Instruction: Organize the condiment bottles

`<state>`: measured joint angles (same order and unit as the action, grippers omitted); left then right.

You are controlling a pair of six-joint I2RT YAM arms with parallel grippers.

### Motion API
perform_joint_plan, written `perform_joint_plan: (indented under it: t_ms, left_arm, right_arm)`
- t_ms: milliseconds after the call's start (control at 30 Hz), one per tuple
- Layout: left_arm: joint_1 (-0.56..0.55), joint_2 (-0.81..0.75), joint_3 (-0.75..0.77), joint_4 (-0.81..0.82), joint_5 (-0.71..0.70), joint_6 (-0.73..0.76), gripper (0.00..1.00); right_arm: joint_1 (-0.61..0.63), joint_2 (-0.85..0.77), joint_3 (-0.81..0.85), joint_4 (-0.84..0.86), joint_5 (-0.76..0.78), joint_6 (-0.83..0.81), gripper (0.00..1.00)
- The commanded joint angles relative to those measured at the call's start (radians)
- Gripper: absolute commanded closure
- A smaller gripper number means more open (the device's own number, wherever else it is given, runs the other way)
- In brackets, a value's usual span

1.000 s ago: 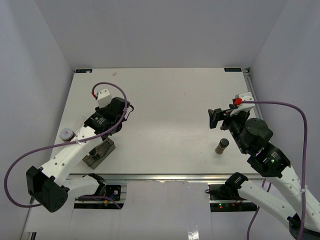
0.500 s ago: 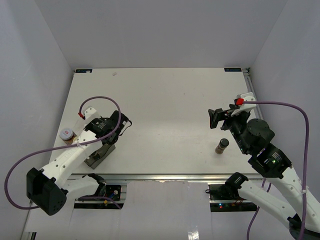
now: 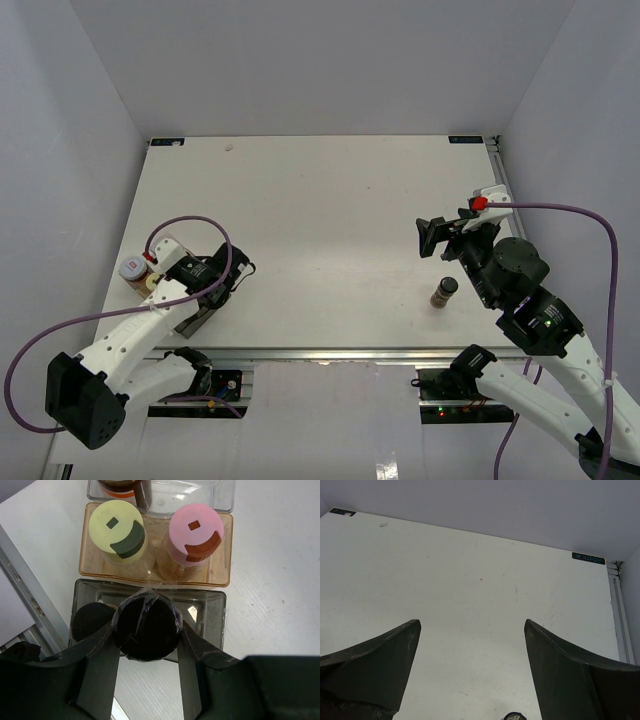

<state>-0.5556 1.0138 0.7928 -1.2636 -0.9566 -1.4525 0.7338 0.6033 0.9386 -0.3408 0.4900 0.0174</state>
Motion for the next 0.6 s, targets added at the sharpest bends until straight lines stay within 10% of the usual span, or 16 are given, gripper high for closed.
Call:
perform_joint_plan:
  t_ms: [0,567]
  left_arm:
    - [0.005,-0.024,-0.046,0.021,-0.062,-0.080,1.00]
    - [0.005,-0.014,-0.141,0.224,-0.072,-0.003,1.00]
  right_arm:
    - [0.006,-0.011,0.008,0.046,-0.001,0.001,0.10]
    - [0.006,-0.002,0.008,0.048,-0.001,0.001,0.09]
